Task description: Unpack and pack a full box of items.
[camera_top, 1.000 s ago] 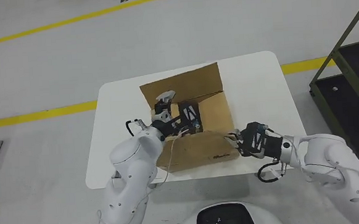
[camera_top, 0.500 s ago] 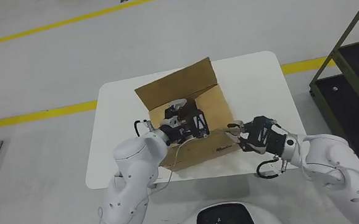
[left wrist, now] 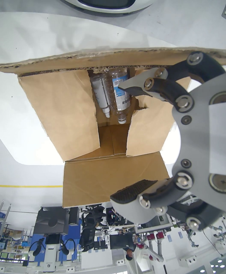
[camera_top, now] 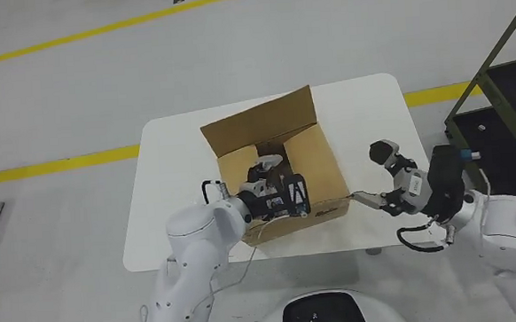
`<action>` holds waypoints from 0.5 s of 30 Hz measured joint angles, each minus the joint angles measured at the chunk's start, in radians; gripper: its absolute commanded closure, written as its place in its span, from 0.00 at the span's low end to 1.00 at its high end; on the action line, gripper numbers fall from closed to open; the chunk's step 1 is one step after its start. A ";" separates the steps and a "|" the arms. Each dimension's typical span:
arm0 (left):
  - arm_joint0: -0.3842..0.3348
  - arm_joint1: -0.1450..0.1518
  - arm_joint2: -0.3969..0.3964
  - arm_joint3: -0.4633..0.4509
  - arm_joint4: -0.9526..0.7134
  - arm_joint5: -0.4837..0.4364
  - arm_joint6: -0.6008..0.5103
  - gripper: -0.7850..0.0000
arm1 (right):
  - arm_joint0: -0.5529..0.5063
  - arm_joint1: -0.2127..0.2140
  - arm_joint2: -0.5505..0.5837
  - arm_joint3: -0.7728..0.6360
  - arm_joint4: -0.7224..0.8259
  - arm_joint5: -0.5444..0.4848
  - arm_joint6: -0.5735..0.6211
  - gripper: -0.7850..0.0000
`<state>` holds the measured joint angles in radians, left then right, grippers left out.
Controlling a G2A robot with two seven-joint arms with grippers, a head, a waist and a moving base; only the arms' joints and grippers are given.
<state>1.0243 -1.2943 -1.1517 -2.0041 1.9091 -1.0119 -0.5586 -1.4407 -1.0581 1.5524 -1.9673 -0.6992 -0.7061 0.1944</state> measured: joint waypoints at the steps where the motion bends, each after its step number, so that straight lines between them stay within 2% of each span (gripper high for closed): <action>1: 0.005 0.002 0.003 -0.006 -0.004 -0.001 0.004 0.00 | -0.006 0.001 0.011 -0.003 0.021 0.007 0.011 0.94; 2: 0.010 0.004 0.007 -0.012 -0.008 -0.001 0.008 0.00 | -0.010 0.003 0.019 -0.004 0.039 0.020 0.029 1.00; 5: 0.025 0.014 0.025 -0.027 -0.019 0.000 0.019 0.00 | -0.005 0.004 0.009 0.001 0.103 0.091 0.111 1.00; 9: 0.048 0.033 0.040 -0.049 -0.035 0.000 0.027 0.00 | 0.043 0.001 -0.064 0.042 0.168 0.170 0.226 1.00; 15: 0.106 0.069 0.032 -0.085 -0.057 0.000 0.024 0.00 | 0.113 -0.006 -0.184 0.127 0.176 0.189 0.323 1.00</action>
<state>1.1300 -1.2255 -1.1200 -2.0891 1.8524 -1.0123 -0.5344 -1.3281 -1.0645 1.3682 -1.8407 -0.5235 -0.5167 0.5175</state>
